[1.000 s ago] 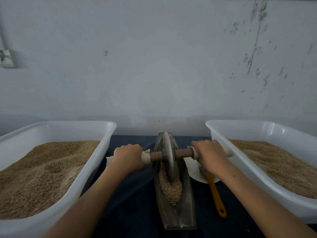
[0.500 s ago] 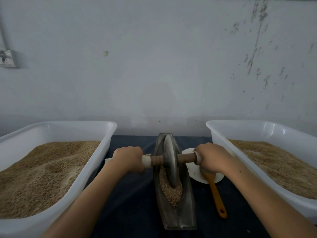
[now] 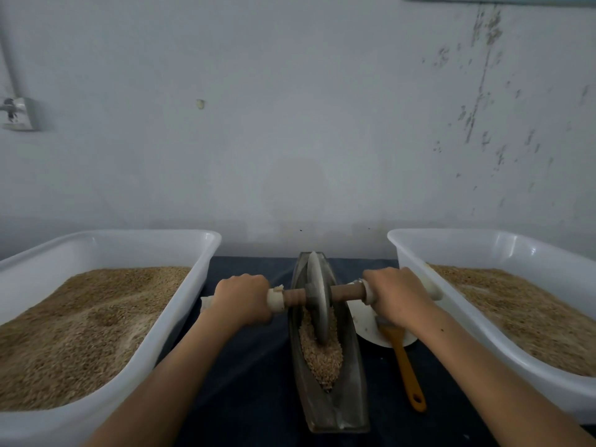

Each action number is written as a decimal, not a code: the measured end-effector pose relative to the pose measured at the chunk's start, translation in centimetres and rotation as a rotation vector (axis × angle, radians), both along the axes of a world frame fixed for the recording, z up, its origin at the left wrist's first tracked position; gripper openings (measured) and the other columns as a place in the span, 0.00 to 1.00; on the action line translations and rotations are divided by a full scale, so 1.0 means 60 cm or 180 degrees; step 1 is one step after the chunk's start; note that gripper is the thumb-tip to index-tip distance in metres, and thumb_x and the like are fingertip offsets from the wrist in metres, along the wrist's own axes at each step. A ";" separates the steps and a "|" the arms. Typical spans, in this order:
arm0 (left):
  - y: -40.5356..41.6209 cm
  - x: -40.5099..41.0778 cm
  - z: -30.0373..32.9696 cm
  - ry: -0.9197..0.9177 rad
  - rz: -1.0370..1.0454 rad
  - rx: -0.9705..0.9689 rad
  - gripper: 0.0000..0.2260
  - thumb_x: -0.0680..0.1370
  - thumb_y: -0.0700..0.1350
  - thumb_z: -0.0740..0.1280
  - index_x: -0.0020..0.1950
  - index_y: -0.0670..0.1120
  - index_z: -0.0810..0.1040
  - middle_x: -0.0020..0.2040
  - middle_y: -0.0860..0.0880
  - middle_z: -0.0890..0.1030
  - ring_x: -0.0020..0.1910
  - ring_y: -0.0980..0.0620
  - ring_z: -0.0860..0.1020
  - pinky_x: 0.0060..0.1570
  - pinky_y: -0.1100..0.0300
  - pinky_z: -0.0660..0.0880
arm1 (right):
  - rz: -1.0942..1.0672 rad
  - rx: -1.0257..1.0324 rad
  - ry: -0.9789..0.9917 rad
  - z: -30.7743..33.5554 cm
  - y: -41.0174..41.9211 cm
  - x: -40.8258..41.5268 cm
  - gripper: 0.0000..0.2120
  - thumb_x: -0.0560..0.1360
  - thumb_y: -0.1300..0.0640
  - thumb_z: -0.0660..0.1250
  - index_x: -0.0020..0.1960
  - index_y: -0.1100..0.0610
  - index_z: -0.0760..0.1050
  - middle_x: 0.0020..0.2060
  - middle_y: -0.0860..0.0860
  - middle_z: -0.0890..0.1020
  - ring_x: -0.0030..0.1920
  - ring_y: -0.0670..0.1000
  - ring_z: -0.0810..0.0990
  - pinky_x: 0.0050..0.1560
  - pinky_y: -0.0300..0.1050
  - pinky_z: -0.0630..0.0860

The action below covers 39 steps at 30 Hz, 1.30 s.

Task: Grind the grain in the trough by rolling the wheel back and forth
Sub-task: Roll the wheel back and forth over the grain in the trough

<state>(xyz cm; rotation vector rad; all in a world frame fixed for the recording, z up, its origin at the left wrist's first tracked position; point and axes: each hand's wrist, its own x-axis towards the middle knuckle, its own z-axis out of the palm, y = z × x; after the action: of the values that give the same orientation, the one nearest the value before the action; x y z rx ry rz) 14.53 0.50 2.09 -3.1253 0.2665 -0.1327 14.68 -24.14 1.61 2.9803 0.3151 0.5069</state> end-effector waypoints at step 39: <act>0.001 0.003 -0.005 -0.0274 -0.0060 -0.0085 0.10 0.73 0.52 0.69 0.51 0.50 0.76 0.47 0.52 0.79 0.46 0.53 0.77 0.48 0.57 0.73 | -0.0108 -0.0156 0.0231 0.018 0.008 -0.017 0.11 0.74 0.57 0.68 0.49 0.48 0.67 0.51 0.48 0.79 0.53 0.51 0.78 0.58 0.47 0.70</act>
<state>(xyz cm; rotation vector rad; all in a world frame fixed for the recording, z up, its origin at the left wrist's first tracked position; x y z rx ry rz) 14.74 0.58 1.78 -3.1339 0.2954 -0.2724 13.64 -23.68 2.72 2.9558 0.2784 0.3825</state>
